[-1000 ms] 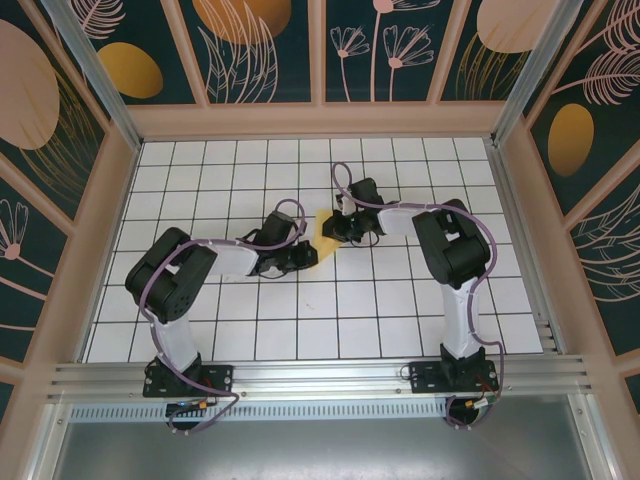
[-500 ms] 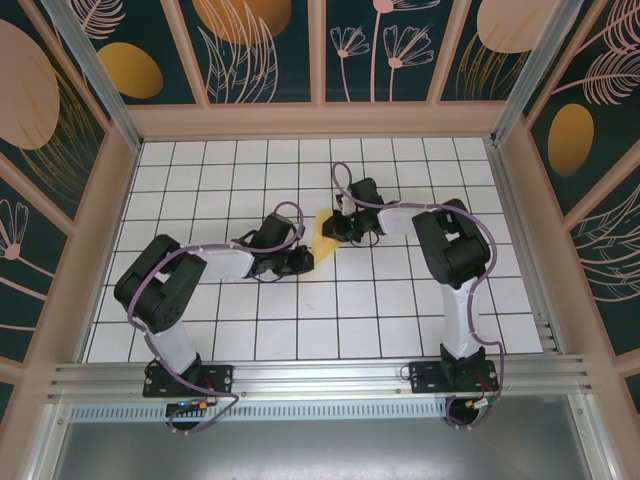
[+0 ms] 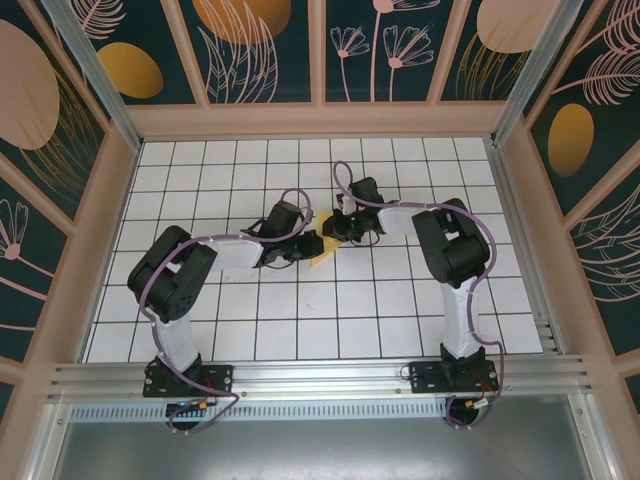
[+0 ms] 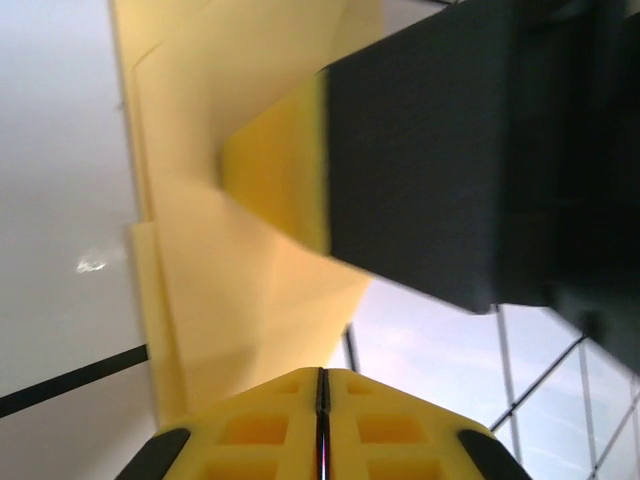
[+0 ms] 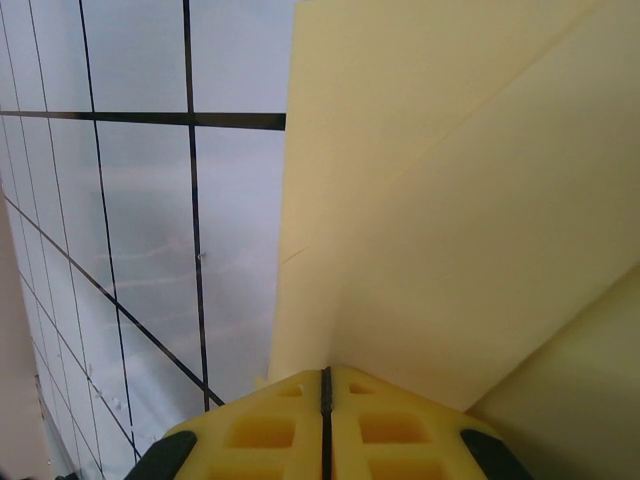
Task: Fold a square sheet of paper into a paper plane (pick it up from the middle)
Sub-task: Fourth fold the wing at the center of the table.
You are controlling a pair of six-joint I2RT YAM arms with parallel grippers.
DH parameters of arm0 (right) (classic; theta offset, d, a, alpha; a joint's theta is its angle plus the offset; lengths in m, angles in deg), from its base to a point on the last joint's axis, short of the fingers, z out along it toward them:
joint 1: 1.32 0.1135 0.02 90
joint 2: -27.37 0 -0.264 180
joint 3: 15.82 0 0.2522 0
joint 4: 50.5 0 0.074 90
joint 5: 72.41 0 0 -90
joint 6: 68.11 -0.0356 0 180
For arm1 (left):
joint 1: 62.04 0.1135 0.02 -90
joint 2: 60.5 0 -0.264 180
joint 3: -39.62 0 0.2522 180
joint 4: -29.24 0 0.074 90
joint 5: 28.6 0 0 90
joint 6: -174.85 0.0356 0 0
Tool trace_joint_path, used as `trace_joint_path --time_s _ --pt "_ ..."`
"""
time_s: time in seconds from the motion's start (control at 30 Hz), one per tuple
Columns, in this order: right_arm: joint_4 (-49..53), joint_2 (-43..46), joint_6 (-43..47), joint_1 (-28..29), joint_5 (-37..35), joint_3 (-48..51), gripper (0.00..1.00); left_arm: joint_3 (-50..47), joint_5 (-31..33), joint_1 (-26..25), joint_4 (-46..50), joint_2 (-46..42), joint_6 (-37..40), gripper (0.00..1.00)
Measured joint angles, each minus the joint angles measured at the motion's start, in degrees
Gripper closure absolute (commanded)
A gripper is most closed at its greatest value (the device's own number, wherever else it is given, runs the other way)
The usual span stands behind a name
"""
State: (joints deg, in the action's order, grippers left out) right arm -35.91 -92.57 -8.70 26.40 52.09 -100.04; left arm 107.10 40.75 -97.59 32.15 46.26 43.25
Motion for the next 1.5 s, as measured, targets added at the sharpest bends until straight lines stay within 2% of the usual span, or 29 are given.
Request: trace_joint_path --time_s 0.3,0.6,0.8,1.1,1.5 --pt "0.0 0.0 0.0 -0.17 0.11 0.0 0.92 -1.64 1.4 -0.04 0.5 0.96 -0.46 0.95" --pt "-0.02 0.02 0.02 -0.33 0.33 -0.02 0.93 -7.87 1.42 -0.04 -2.89 -2.93 -1.33 0.97" --pt "-0.04 0.57 0.2 -0.11 0.04 0.13 0.92 -8.2 1.42 -0.04 -3.52 -2.99 -1.81 1.0" --pt "-0.98 3.61 -0.26 1.99 -0.09 4.66 0.92 -8.2 1.42 -0.04 -3.5 -2.99 -2.19 1.0" --pt "-0.74 3.67 -0.17 3.48 1.25 4.85 0.93 -8.2 1.42 -0.04 -3.48 -2.99 -2.19 1.0"
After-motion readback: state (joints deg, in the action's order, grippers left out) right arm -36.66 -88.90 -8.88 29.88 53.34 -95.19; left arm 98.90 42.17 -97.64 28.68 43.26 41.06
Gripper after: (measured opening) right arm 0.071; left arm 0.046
